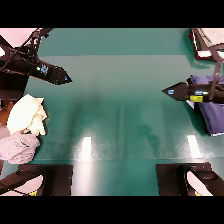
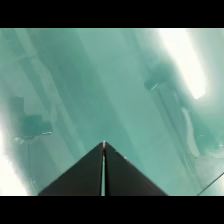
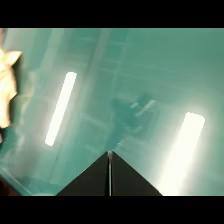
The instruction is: Fold the shirts.
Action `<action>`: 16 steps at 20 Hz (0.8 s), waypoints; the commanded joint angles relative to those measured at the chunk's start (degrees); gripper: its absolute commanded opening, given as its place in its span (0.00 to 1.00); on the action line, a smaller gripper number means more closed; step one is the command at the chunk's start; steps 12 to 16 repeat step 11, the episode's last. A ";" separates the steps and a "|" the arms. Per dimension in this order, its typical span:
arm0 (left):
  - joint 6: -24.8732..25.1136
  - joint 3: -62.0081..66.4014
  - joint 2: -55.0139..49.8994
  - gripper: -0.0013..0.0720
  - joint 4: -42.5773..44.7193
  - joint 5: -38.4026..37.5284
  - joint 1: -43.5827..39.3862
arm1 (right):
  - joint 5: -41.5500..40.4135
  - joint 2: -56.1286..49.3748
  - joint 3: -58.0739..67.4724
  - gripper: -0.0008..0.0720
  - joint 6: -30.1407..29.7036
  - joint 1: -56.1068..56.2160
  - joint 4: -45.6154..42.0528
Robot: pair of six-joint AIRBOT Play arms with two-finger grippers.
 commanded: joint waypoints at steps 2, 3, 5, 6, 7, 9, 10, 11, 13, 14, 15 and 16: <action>0.02 0.07 0.00 0.05 0.00 0.39 -0.04 | -5.29 0.02 -0.02 0.03 0.00 8.87 0.26; 0.02 0.07 0.00 0.05 0.00 0.39 -0.04 | -5.03 0.04 -0.02 0.03 0.00 9.49 0.26; 0.02 0.07 0.00 0.05 0.00 0.42 -0.04 | -4.46 0.04 -0.02 0.03 0.00 9.77 0.24; 0.02 0.07 0.00 0.05 -0.02 0.42 -0.04 | -4.35 0.04 -0.02 0.03 0.00 9.77 0.24; 0.02 0.07 0.00 0.05 0.00 0.39 -0.04 | -4.24 0.04 -0.02 0.03 0.00 9.77 0.24; 0.02 0.07 0.00 0.05 0.00 0.39 -0.04 | -3.50 0.04 -0.02 0.03 0.00 9.77 0.24; 0.02 0.07 0.00 0.05 0.00 0.42 -0.04 | -3.08 0.04 -0.02 0.03 0.00 9.77 0.24; 0.02 0.07 0.00 0.05 0.00 0.42 -0.04 | -2.80 0.04 -0.02 0.03 0.00 9.77 0.24; 0.02 0.07 0.00 0.05 0.00 0.42 -0.04 | -2.80 0.04 -0.02 0.03 0.00 9.77 0.24; 0.02 0.07 0.00 0.05 0.00 0.42 -0.04 | -2.80 0.04 -0.02 0.03 0.00 9.77 0.24; 0.02 0.07 0.00 0.05 0.00 0.42 -0.04 | -2.80 0.04 -0.02 0.03 0.00 9.77 0.24; 0.02 0.07 0.00 0.05 0.00 0.42 -0.04 | -2.80 0.04 -0.02 0.03 0.00 9.77 0.24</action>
